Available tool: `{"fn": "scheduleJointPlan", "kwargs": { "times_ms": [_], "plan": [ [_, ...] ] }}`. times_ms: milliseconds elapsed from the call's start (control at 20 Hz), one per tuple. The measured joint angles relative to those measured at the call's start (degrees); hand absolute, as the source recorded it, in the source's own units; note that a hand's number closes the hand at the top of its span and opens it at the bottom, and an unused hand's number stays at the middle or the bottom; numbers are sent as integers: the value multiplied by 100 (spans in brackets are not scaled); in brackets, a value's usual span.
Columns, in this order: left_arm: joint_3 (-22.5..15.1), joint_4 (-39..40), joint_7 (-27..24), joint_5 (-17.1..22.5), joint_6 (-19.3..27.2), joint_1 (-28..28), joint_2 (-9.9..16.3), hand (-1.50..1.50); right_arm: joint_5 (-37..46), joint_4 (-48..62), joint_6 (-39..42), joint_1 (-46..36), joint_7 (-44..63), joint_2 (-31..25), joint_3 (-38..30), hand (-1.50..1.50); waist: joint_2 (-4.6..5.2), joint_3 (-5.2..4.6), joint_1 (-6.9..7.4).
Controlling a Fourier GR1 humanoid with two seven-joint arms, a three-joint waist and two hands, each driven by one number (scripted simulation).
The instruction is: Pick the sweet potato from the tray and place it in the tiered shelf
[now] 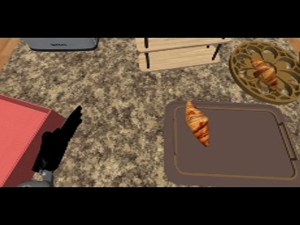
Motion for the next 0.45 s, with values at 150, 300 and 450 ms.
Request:
{"fn": "scheduleJointPlan", "kwargs": {
  "times_ms": [150, 300, 450],
  "plan": [
    [27, -36, -4, 20, -58, 23, 36, 0, -226, -378, 488, 438, -77, -213, 70, -150, -7, -2, -3],
    [15, -93, 39, 7, -91, 22, 29, 0, -405, -664, 844, 717, -62, -359, 227, -150, -4, -3, 18],
    [55, -93, 89, 26, -142, -28, 50, 0, -604, -847, 1181, 1031, -79, -518, 334, -150, 2, -3, 31]
  ]
}}
